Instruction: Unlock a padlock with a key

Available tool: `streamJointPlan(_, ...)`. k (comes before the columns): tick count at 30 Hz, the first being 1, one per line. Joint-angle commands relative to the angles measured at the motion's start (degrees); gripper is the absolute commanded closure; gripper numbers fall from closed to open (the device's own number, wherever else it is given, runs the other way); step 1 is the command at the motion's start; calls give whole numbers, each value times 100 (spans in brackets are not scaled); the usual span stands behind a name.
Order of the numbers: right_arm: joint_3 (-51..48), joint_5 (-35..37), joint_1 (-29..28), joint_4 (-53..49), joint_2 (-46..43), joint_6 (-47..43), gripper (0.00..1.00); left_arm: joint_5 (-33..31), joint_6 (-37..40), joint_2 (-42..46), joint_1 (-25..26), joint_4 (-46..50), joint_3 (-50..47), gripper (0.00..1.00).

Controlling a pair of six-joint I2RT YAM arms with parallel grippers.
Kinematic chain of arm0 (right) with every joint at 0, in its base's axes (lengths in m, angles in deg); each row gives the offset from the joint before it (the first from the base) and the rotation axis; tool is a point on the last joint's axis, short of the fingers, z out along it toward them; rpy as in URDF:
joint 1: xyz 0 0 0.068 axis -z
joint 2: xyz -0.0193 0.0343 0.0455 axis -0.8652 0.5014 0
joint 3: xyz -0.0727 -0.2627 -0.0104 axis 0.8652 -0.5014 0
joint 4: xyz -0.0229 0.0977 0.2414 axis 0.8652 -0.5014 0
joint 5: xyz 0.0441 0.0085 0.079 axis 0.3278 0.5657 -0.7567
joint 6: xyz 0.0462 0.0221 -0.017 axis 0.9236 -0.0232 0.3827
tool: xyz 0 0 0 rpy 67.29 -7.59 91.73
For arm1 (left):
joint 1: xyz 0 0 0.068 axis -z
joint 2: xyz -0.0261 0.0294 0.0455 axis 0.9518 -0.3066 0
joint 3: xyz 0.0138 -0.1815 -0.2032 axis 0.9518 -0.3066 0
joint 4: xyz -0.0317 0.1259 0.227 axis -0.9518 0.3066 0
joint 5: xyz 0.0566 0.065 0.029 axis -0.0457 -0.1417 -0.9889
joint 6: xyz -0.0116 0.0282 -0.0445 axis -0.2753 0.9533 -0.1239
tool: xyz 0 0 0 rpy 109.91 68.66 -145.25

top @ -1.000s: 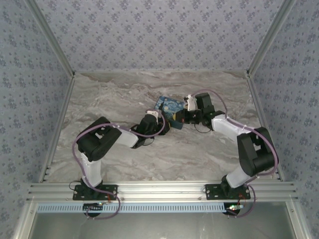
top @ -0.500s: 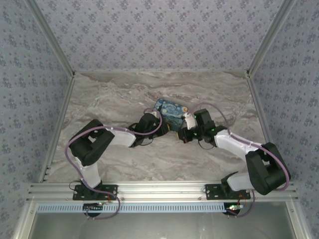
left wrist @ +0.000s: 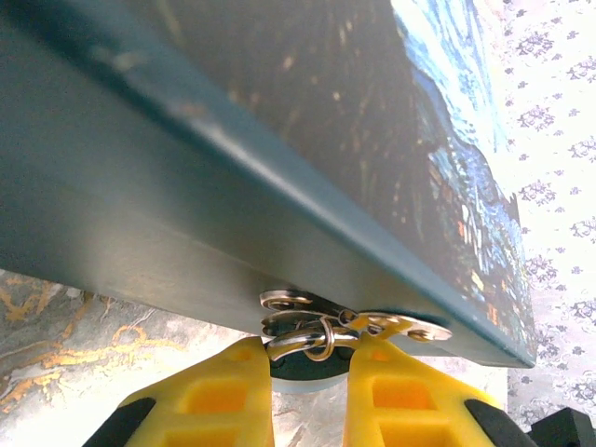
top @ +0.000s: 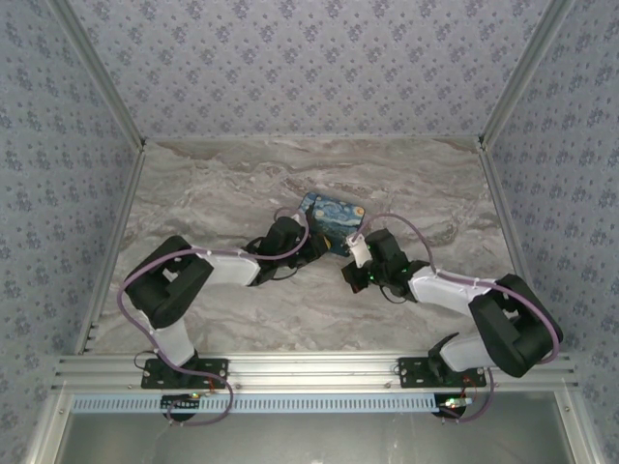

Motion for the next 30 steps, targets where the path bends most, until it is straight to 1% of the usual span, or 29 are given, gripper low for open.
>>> streamJointPlan(1,-126,307,-57,548,58,-114,100,156,-226,217,80,-231,-44,83)
streamJointPlan(8,-304,473,-94,1200,186,-78,100,228,-435,233,117,-390,-81,83)
streamJointPlan(13,-354,637,-118,1462,326,-67,100,185,-507,262,162,-413,-104,83)
streamJointPlan(22,-590,600,-94,2064,434,110,100,125,-590,262,190,-498,-168,83)
streamJointPlan(30,-567,490,-83,2200,572,137,100,119,-598,262,189,-500,-140,83)
